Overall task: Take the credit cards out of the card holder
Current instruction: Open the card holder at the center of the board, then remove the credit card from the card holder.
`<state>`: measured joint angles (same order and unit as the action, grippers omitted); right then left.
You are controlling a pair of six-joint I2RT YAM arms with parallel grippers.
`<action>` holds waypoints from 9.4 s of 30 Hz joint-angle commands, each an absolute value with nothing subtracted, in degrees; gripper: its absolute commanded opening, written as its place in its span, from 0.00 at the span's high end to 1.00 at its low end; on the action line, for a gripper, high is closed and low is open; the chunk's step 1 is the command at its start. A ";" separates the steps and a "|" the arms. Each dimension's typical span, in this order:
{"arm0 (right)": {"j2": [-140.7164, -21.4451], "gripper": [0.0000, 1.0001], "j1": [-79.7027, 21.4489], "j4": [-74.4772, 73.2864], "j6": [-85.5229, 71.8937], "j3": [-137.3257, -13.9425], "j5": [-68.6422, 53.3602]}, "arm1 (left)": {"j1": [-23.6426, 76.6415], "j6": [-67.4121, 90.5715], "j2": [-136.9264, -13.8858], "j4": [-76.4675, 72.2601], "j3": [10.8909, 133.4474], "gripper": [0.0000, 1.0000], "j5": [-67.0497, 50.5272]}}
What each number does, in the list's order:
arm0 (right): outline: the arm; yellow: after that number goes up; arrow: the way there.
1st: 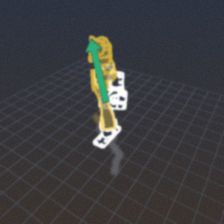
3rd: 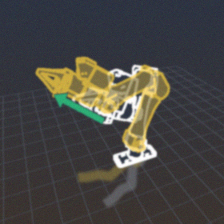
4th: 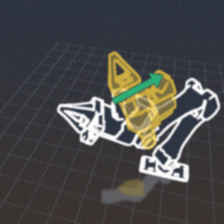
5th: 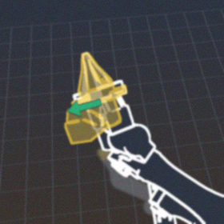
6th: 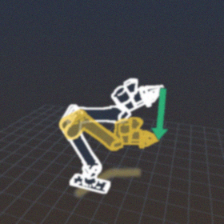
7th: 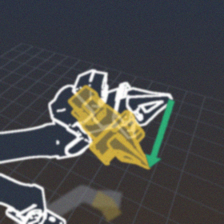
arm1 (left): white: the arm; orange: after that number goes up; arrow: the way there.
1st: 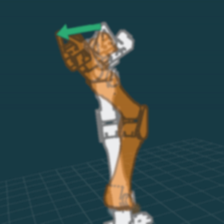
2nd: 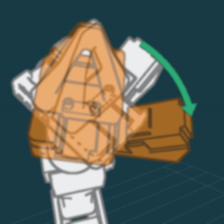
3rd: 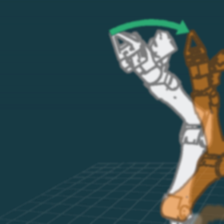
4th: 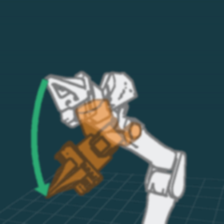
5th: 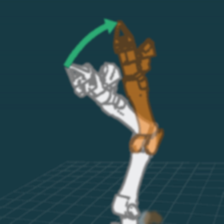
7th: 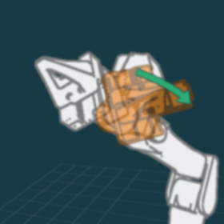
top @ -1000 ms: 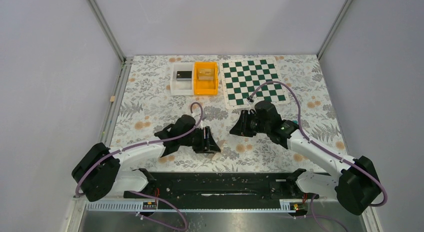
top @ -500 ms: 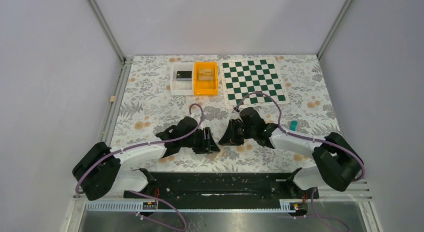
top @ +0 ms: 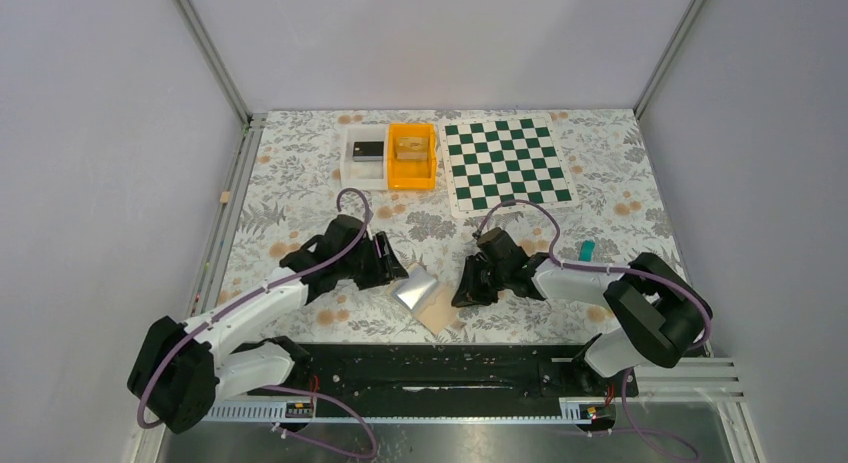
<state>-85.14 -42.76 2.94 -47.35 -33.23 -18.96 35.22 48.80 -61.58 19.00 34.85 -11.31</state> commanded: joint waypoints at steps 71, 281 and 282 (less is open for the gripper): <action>-115.86 0.13 -62.05 -38.37 -45.48 -89.21 25.59 | 17.76 46.74 -31.71 41.07 37.12 0.36 9.79; -100.51 0.54 -56.78 -7.28 -47.96 -60.48 8.08 | 18.01 51.63 -44.84 18.94 22.51 0.39 -17.53; -100.20 0.55 -56.58 -6.58 -48.13 -59.95 7.62 | 18.04 51.72 -45.31 17.76 22.16 0.39 -18.40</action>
<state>-103.53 -57.74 -11.44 -45.76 -61.82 10.81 17.76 51.09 -43.46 25.17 23.35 -12.60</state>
